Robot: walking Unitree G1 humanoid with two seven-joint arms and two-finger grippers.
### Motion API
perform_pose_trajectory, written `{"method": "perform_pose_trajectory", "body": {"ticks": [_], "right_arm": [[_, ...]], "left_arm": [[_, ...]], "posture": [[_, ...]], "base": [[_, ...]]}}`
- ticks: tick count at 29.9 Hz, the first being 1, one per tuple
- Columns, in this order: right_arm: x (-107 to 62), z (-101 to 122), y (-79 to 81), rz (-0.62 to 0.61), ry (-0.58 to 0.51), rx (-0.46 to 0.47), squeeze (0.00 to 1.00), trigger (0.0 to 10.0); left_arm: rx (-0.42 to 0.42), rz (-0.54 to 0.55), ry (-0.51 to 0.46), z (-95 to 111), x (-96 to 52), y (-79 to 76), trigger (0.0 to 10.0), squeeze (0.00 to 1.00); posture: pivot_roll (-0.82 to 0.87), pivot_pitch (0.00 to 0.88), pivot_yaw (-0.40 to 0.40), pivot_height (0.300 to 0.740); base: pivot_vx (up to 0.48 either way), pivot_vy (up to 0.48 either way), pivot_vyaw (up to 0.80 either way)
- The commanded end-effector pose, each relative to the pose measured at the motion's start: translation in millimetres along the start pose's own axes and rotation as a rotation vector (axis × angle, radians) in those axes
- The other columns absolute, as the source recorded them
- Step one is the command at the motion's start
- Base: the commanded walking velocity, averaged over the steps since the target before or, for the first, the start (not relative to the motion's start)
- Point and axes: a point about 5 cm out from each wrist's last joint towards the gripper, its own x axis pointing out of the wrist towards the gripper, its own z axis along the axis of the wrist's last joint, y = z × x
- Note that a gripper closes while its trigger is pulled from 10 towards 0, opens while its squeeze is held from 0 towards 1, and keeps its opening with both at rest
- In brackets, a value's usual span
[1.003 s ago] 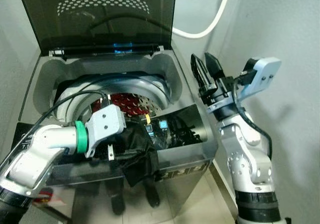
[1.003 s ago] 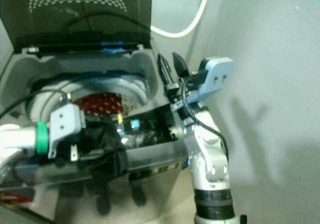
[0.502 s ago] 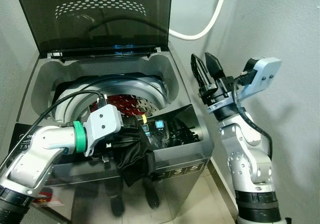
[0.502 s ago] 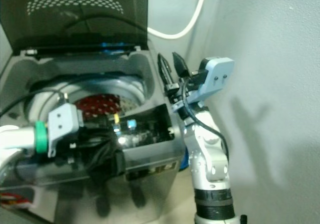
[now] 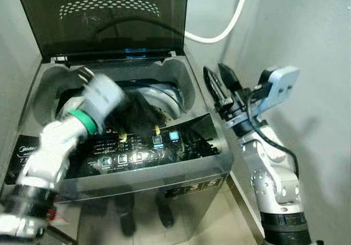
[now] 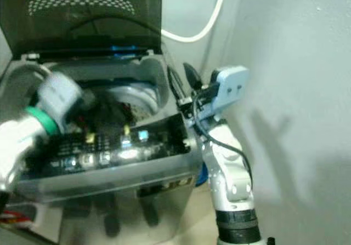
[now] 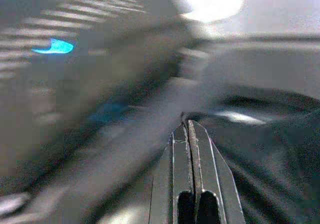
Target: Clothes washing
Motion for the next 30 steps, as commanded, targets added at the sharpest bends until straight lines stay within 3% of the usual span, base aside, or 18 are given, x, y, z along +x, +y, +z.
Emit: {"method": "perform_pose_trajectory", "body": {"ticks": [1,3,4,5,7,8,13,22,23,26,28,30], "right_arm": [[-1.1,-4,1.3,0.005,0.018,0.003,0.0,10.0],[-1.2,-5,1.4,0.005,0.018,0.004,0.0,10.0],[-1.2,-5,1.4,0.005,0.018,0.004,0.0,10.0],[-1.1,-5,1.4,0.004,0.018,0.004,0.0,10.0],[-1.0,-5,1.4,0.004,0.016,0.004,0.0,10.0],[-1.1,-5,1.4,0.005,0.016,0.004,0.0,10.0],[-0.9,-5,2.0,0.01,0.018,-0.002,0.0,10.0],[-0.8,-5,2.4,0.009,0.018,-0.001,0.0,10.0],[-1.2,-5,2.5,0.009,0.017,-0.002,0.0,10.0],[-1.4,-5,2.6,0.007,0.018,-0.001,0.0,10.0],[-2.5,-7,2.3,0.005,0.023,-0.002,0.0,10.0],[-3.8,-8,1.6,-0.001,0.03,-0.002,0.0,10.0]], "left_arm": [[0.015,0.085,-0.003,-2,-2.0,9.2,10.0,0.0],[0.039,0.288,0.013,0,-2.6,37.1,10.0,0.0],[0.039,0.288,0.013,0,-2.6,37.1,10.0,0.0],[0.035,0.393,0.045,-3,-4.5,51.9,10.0,0.0],[-0.025,0.449,0.094,-10,-5.5,63.2,10.0,0.0],[-0.04,0.46,0.102,-12,-4.9,64.7,10.0,1.0],[-0.091,0.323,0.052,-7,2.4,43.6,10.0,1.0],[-0.094,0.228,-0.017,5,8.1,23.9,10.0,1.0],[-0.084,0.187,-0.061,13,8.3,16.1,10.0,0.0],[-0.047,0.159,-0.104,21,8.1,8.4,10.0,0.0],[0.08,0.097,-0.157,31,6.8,-10.4,10.0,0.0],[0.132,0.048,-0.208,40,5.0,-30.1,10.0,0.0]], "posture": [[-0.01,0.083,0.008,0.74],[-0.01,0.083,0.008,0.74],[-0.01,0.083,0.008,0.74],[-0.01,0.083,0.008,0.74],[-0.01,0.083,0.008,0.74],[-0.01,0.083,0.008,0.74],[-0.01,0.088,0.008,0.74],[-0.01,0.088,0.008,0.74],[-0.01,0.089,0.008,0.74],[-0.01,0.089,0.008,0.74],[-0.01,0.091,0.008,0.74],[-0.01,0.092,0.007,0.74]], "base": [[0.0,0.0,0.0],[0.0,0.0,0.0],[0.0,0.0,0.0],[0.0,0.0,0.0],[0.0,0.0,0.0],[0.0,0.0,0.0],[0.0,0.0,0.0],[0.0,0.0,0.0],[0.0,0.0,0.0],[0.0,0.0,0.0],[0.0,0.0,0.0],[0.0,0.0,0.0]]}}
